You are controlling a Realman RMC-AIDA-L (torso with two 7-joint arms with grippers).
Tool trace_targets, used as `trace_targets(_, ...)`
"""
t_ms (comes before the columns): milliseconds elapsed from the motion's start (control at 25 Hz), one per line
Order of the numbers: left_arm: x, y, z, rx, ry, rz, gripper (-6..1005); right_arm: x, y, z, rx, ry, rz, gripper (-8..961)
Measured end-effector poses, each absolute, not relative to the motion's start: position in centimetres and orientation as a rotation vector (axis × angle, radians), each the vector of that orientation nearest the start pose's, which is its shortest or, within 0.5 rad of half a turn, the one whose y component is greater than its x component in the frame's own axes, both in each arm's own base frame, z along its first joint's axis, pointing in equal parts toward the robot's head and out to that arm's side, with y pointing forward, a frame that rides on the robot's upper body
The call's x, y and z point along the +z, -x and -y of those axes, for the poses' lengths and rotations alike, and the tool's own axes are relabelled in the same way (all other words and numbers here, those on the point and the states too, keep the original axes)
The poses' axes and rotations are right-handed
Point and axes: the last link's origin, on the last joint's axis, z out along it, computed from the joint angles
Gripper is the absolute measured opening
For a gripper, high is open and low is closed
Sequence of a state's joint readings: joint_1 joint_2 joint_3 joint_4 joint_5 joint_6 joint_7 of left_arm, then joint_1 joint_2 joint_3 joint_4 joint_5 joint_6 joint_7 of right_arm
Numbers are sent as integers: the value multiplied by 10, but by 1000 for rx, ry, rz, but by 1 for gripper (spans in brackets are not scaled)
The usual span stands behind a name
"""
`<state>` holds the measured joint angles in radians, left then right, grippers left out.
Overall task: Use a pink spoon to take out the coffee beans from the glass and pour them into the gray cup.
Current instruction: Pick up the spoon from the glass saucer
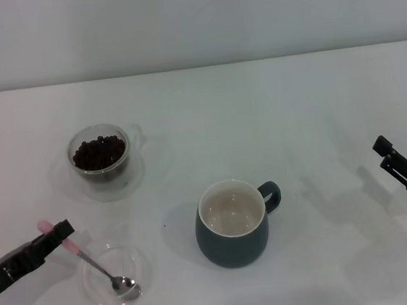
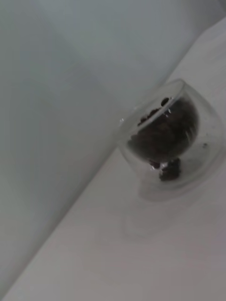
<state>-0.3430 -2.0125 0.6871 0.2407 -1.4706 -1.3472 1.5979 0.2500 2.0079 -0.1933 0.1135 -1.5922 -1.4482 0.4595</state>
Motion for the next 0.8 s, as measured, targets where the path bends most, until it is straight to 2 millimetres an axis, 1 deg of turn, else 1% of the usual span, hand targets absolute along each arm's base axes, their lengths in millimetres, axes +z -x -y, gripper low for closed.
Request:
trace_targets(120, -18, 352, -269, -986, 2091, 1481, 151, -14, -367, -233, 848, 1781, -714, 786)
trace_targets(200, -16, 350, -267, -1015, 2104, 1434, 141, -15, -368, -233, 846, 1782, -716, 786)
trace_targets(800, -9, 339, -266, -1100, 2150, 1294, 135, -17, -370, -236, 822, 1786, -732, 787)
